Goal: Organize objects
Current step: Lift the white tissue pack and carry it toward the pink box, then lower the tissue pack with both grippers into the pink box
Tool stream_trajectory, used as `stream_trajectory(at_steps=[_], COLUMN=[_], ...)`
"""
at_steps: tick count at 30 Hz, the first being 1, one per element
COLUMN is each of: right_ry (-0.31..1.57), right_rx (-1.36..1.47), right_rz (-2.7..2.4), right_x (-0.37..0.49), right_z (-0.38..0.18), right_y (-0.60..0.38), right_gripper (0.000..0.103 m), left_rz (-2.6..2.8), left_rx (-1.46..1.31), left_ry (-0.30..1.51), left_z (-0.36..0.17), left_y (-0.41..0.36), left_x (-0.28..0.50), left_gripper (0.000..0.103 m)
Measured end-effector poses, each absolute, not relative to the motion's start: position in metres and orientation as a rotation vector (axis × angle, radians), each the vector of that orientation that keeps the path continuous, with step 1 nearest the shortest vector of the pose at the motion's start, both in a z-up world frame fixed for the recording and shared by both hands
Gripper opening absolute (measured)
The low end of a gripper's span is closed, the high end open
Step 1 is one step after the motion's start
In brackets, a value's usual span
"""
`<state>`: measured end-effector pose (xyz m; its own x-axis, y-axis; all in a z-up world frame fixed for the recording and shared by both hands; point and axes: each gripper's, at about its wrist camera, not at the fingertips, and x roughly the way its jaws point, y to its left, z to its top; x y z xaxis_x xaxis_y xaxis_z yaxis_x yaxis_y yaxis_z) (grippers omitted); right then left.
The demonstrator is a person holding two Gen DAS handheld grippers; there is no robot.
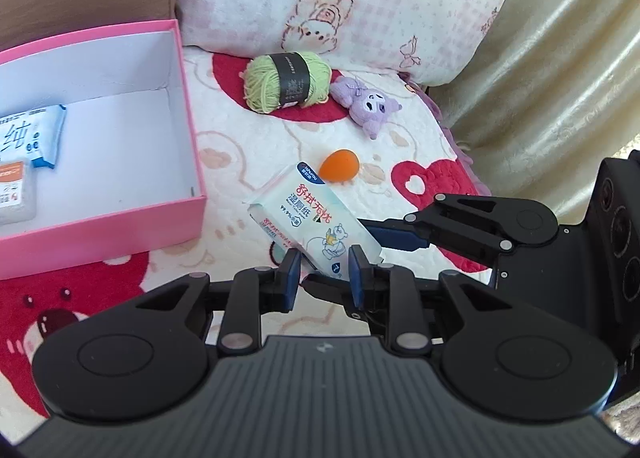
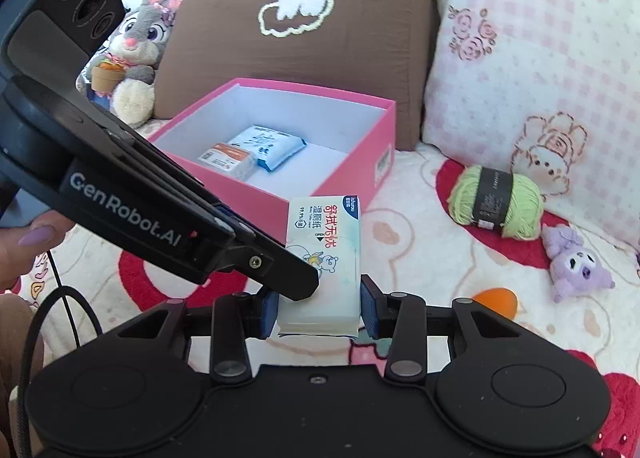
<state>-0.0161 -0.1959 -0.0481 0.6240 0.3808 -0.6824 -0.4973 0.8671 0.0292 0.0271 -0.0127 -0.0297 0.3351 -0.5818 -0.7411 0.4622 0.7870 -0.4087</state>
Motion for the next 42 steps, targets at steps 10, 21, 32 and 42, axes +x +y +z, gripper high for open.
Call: stream_trajectory(at_steps=[10,21,32,42], right_ry=[0.694,0.658,0.657,0.746], right_rx=[-0.247,-0.304,-0.303,-0.249], right_rz=[0.568,0.639,0.701,0.754], right_x=[-0.028,-0.014,0.031,0.097], right_z=[-0.03,0.011,0.028,0.021], right_y=[-0.158,-0.121,-0.076,-0.053], right_gripper=[0.046,0.046,0.046,0.046], left_rz=[-0.649,-0.593,-0.49,-0.422], left_rx=[-0.159,-0.166,-0.233,-0.351], left_ry=[0.996,0.97,0.986,1.051], left_z=[-0.01,0.03,0.046,0.026], left_y=[0.026,0.067,0.113,0.144], left_x=[0.014,0.022,0.062,0.121], left_gripper=[0.024,0.025,0.025,0.026])
